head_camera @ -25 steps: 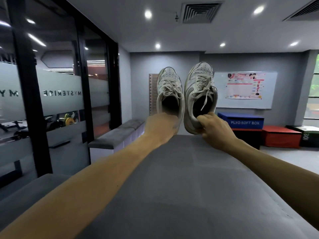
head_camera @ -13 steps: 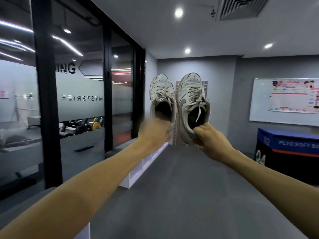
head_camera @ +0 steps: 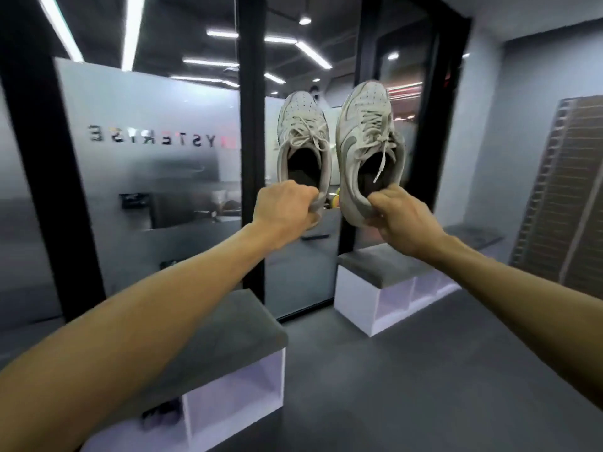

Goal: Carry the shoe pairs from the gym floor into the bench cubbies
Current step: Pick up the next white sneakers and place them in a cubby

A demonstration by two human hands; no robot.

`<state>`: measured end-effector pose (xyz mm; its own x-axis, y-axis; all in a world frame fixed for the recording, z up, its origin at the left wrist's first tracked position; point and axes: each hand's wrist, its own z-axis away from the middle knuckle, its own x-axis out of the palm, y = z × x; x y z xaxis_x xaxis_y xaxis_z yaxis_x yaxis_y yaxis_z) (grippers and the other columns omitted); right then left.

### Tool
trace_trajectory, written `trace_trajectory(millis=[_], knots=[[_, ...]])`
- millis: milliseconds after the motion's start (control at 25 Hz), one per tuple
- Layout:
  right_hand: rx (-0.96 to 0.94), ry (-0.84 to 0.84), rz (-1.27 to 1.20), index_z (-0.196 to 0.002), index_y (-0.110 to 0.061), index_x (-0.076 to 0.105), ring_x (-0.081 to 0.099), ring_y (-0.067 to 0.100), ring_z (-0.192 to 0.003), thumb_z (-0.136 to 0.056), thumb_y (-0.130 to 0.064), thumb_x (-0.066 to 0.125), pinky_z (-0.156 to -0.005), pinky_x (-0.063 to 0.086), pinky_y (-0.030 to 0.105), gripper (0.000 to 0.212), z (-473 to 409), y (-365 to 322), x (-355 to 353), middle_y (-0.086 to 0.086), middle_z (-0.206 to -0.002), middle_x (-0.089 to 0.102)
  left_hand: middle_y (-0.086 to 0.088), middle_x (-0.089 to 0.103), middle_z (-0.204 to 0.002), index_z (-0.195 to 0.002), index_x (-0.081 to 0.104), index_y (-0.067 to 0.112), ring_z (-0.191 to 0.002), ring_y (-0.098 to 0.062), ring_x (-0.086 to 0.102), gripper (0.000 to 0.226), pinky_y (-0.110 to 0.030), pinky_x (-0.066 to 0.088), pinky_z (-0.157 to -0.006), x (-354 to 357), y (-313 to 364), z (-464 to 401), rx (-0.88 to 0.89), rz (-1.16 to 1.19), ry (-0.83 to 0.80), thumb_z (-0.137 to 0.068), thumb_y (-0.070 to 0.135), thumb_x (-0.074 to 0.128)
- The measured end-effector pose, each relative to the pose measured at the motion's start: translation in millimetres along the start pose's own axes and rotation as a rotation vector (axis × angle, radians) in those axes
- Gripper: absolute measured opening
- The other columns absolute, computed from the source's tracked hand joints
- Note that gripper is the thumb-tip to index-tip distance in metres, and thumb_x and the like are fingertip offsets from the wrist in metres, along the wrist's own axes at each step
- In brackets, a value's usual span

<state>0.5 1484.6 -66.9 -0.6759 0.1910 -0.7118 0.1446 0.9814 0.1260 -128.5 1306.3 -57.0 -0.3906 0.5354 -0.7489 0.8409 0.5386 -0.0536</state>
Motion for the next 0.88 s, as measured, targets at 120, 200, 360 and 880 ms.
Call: trace_trajectory(millis=[120,200,360,880], knots=[[-0.097,0.015,-0.104,-0.074,-0.012,0.043,0.047,0.030,-0.087,-0.078,-0.008,0.064,-0.059,0.046,0.044,0.022,-40,11,38,0.009,-0.082,0.055,-0.007,0.064,-0.087,-0.084,0.061,0.017,-0.086,-0.031,0.061,0.020,-0.030,0.032,-0.063,6,-15,-9,-0.152,-0.096,-0.023,-0.086,0.037,0.061],[-0.187,0.011,-0.176,-0.073,-0.012,0.042,0.047,0.031,-0.086,-0.077,-0.006,0.064,-0.058,0.045,0.044,0.023,-61,10,61,0.009,-0.082,0.055,-0.008,0.065,-0.089,-0.086,0.061,0.018,-0.086,-0.031,0.061,0.020,-0.032,0.034,-0.063,9,-26,-10,-0.233,-0.162,-0.008,-0.086,0.039,0.061],[-0.291,0.004,-0.290,-0.073,-0.016,0.037,0.048,0.032,-0.088,-0.078,-0.007,0.064,-0.058,0.046,0.045,0.029,-87,-8,98,0.011,-0.082,0.056,-0.008,0.066,-0.089,-0.088,0.062,0.017,-0.087,-0.032,0.062,0.023,-0.032,0.035,-0.062,14,-54,0,-0.323,-0.283,-0.009,-0.089,0.040,0.058],[-0.354,-0.055,-0.450,-0.072,-0.017,0.035,0.045,0.023,-0.091,-0.082,-0.009,0.061,-0.065,0.046,0.042,0.029,-90,-66,293,-0.004,-0.079,0.045,-0.001,0.049,-0.073,-0.073,0.043,0.020,-0.083,-0.030,0.060,0.030,-0.032,0.034,-0.061,160,-143,59,-0.423,-0.354,-0.061,-0.085,0.039,0.063]])
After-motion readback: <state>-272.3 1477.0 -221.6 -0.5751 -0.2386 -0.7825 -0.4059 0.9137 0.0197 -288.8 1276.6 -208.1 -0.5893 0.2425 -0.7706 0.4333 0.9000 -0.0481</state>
